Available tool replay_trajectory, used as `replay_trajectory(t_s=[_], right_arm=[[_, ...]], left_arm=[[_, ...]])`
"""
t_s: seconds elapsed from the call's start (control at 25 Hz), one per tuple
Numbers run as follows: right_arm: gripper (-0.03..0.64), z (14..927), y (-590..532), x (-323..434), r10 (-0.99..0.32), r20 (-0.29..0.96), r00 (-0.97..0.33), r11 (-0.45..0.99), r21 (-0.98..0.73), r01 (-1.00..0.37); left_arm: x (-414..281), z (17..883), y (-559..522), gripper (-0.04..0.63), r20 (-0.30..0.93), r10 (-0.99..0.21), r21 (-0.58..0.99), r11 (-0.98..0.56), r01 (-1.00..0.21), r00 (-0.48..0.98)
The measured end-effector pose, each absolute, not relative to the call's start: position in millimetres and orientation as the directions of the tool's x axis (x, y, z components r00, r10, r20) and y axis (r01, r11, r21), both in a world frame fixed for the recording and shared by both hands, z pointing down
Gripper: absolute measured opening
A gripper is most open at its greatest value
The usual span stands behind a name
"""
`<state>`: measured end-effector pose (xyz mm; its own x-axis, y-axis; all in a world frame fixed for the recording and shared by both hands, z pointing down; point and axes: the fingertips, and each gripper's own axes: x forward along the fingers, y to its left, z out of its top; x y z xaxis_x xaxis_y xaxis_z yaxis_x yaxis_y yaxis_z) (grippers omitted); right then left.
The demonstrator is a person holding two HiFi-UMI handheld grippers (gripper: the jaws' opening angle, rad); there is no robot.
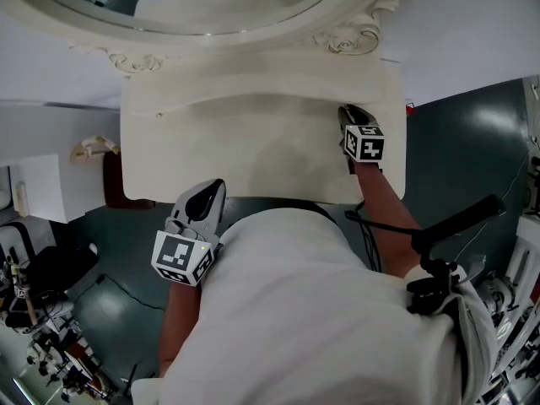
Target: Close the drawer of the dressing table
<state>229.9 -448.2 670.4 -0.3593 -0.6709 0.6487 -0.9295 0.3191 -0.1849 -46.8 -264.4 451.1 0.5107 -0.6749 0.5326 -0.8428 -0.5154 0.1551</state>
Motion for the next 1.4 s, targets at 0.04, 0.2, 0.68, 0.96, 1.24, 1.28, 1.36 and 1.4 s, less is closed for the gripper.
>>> replay_trajectory(t_s=[0.04, 0.2, 0.68, 0.96, 1.24, 1.28, 1.36, 1.4], right_arm=[[0.095, 671, -448, 230, -0.671, 0.649, -0.359, 0.319, -0.184, -0.93], [0.095, 671, -451, 230, -0.674, 0.648, -0.355, 0.317, -0.181, -0.931], [0.095, 671, -456, 229, -0.678, 0.646, -0.35, 0.312, -0.177, -0.933], [0.103, 673, -457, 229, -0.682, 0.651, -0.332, 0.309, -0.155, -0.938], [0.142, 675, -443, 227, -0.675, 0.672, -0.304, 0.29, -0.138, -0.947], [0.144, 675, -439, 226, -0.673, 0.676, -0.3, 0.286, -0.136, -0.949], [0.144, 675, -427, 226, -0.669, 0.686, -0.288, 0.277, -0.129, -0.952], [0.144, 676, -420, 226, -0.667, 0.69, -0.282, 0.273, -0.127, -0.954]], left_arm=[[-47, 451, -264, 0.003, 0.533, -0.674, 0.156, -0.515, -0.843, 0.511], [-48, 453, -264, 0.003, 0.531, -0.673, 0.159, -0.517, -0.841, 0.514], [-56, 451, -259, 0.003, 0.526, -0.682, 0.161, -0.507, -0.847, 0.509], [-64, 449, -249, 0.003, 0.52, -0.692, 0.158, -0.498, -0.852, 0.501], [-81, 447, -224, 0.002, 0.511, -0.7, 0.167, -0.489, -0.856, 0.499], [-83, 447, -220, 0.003, 0.509, -0.7, 0.168, -0.49, -0.855, 0.501], [-86, 446, -212, 0.003, 0.503, -0.7, 0.172, -0.493, -0.853, 0.507], [-88, 446, -207, 0.003, 0.5, -0.7, 0.174, -0.496, -0.851, 0.51]])
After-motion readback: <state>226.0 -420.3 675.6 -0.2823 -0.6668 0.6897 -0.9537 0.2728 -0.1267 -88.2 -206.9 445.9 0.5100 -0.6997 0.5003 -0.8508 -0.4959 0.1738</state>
